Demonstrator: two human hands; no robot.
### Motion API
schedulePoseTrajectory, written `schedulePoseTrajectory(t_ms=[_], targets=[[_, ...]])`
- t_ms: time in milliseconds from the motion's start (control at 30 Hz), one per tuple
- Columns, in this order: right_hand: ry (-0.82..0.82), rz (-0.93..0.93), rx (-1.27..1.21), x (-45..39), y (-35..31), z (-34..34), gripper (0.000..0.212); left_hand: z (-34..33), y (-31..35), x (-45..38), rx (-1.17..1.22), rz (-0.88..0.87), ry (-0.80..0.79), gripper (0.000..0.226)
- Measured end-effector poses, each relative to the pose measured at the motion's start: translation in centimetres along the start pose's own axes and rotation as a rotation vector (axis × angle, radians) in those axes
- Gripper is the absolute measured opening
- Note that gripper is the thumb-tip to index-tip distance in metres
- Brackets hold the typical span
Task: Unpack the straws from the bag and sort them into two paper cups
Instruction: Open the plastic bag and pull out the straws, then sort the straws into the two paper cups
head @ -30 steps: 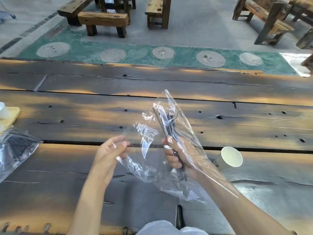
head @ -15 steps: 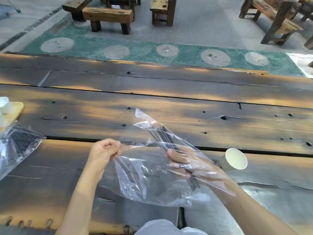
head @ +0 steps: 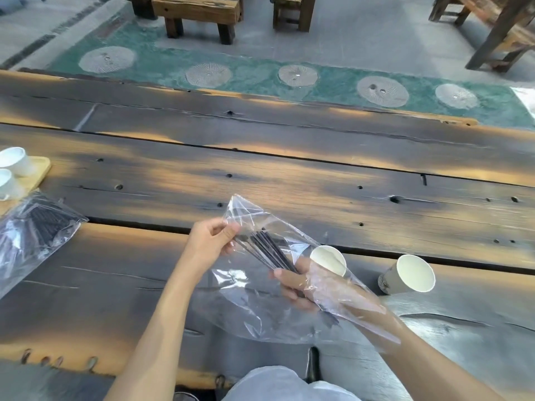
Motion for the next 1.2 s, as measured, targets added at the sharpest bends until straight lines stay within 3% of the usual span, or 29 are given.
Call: schedulePoseTrajectory(t_ms=[100,167,300,433,633,867,1000,1100,1200], targets=[[0.061,0.031,0.184,0.6,-0.3,1.2,0.023,1.7,-0.4,-1.3,0.14,0.052,0.168,0.015],[0.057,-0.002,0.075,0.9,-0.2,1.9,0.025,3.8,-1.3,-2.2,0.192,0.083,0.275,0.018],[0.089,-0.005,-0.047,1.0,-0.6,3.4,0.046,5.6,-4.1,-2.6,0.194,0.127,0.313,0.018],[0.028,-0.103,-0.295,-0.1,-0.6,3.7,0.023,8.3,-8.0,-1.5,0.232,0.222,0.507,0.022],[0.081,-0.112,-0.384,-1.9,-0.2,4.0,0.02,10.7,-13.5,-0.4,0.434,0.39,0.723,0.026],[0.183,-0.089,-0.494,-3.8,0.9,3.3,0.017,9.4,-20.2,2.4,0.783,0.647,0.906,0.021],[0.208,-0.084,-0.511,-4.6,1.6,2.4,0.019,7.8,-22.7,3.8,1.034,0.766,0.91,0.035],[0.223,-0.101,-0.523,-5.4,2.8,1.7,0.018,7.2,-23.5,5.1,0.977,0.85,0.974,0.023],[0.298,-0.172,-0.484,-6.8,5.7,1.0,0.015,7.0,-24.0,5.1,1.052,0.86,0.985,0.035]])
Point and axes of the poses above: each hand's wrist, its own x-axis away from the middle knuckle, its own z-axis out of the back of the hand, y = z × x, the point moved 8 cm from there along -x, towards the middle knuckle, and after that the axes turned 7 degrees about y, right-handed, at the moved point
